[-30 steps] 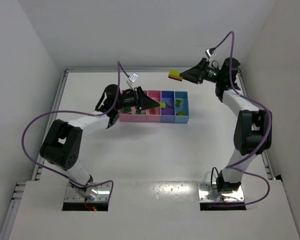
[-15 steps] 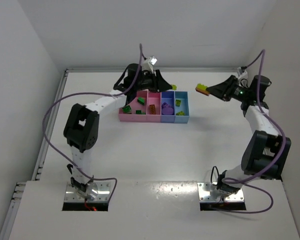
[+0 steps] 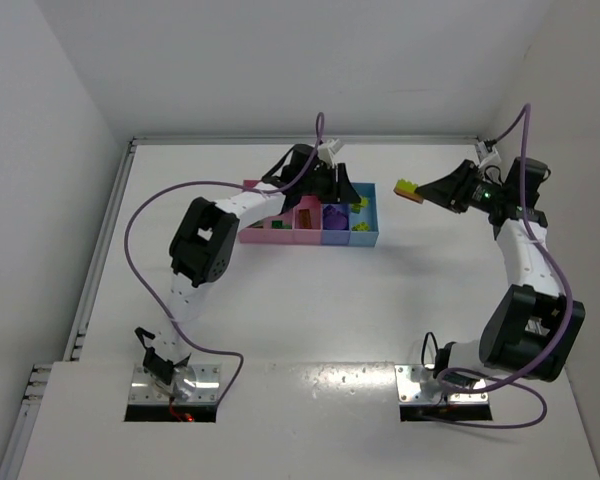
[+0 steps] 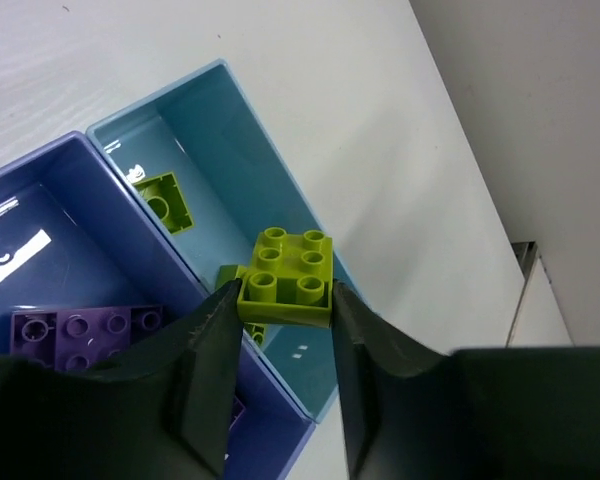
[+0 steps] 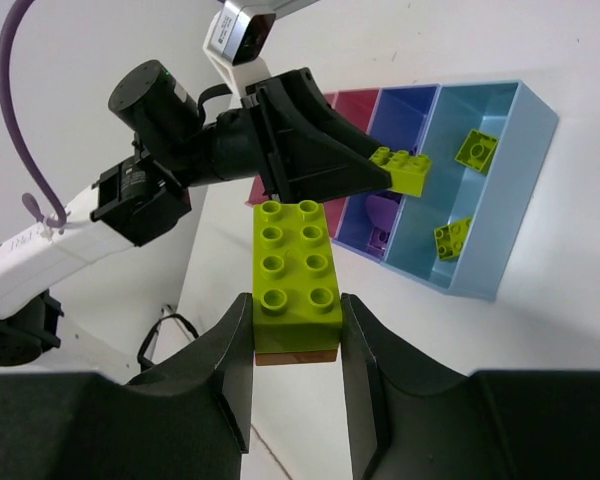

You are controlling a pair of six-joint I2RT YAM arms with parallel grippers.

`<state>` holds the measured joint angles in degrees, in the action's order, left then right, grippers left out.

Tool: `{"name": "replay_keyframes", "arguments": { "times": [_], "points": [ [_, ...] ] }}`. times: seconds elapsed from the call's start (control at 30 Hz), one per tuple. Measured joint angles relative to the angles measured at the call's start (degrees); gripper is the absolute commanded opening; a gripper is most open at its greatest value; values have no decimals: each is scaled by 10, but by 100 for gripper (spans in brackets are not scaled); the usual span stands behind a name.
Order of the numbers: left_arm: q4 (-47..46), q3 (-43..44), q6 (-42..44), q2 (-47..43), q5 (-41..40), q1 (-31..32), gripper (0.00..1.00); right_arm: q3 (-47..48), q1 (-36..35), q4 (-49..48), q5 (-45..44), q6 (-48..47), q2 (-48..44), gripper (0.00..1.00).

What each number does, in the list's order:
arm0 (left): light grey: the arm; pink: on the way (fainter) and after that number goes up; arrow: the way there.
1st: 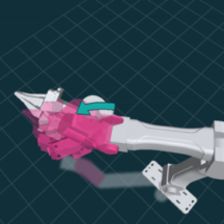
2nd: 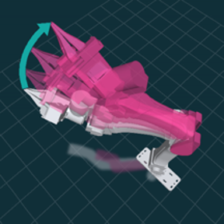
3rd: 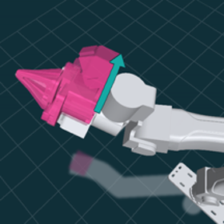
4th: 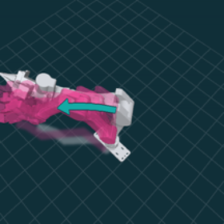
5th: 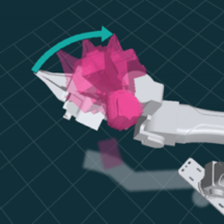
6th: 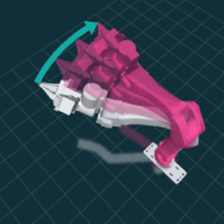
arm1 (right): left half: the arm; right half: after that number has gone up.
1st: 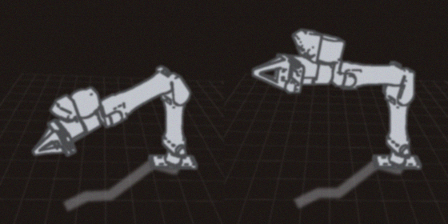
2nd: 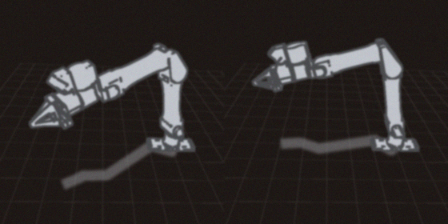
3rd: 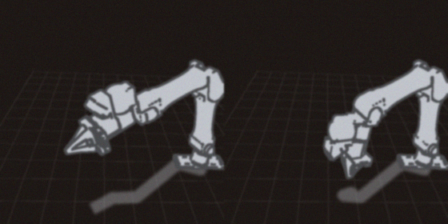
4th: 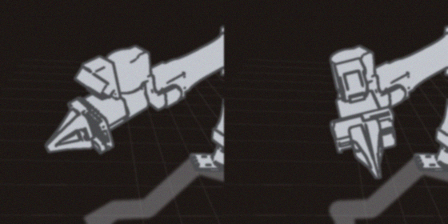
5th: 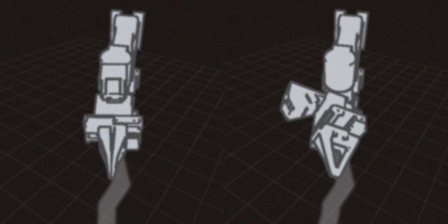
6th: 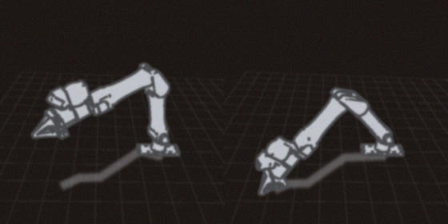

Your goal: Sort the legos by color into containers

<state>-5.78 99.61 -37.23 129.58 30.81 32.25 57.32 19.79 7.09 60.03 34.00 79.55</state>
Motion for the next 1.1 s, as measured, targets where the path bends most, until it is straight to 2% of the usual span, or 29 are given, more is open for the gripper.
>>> {"name": "replay_keyframes", "arguments": {
  "times": [0.07,0.1,0.2,0.33,0.5,0.7,0.8,0.87,1.1],
  "points": [
    [5,10,4,6,-2,4,58,0,0,7,0,-2,0,0],
    [6,15,5,8,-2,5,72,-1,0,8,-1,-2,0,0],
    [6,23,9,9,-2,9,86,-2,0,8,-1,-2,0,0],
    [-35,6,-16,5,18,5,83,-3,0,0,4,4,6,0],
    [-282,-115,-188,-15,123,-17,76,-27,-6,-87,36,62,24,0],
    [-486,-158,-344,-34,209,-25,75,-54,-24,-226,59,185,73,0],
    [-524,-166,-368,-59,230,-15,75,-54,-36,-257,67,214,87,0],
    [-530,-166,-369,-75,236,-10,79,-54,-46,-269,75,229,90,0],
    [-493,-166,-337,-92,238,-6,79,-50,-82,-294,89,257,90,0]
  ]
}}
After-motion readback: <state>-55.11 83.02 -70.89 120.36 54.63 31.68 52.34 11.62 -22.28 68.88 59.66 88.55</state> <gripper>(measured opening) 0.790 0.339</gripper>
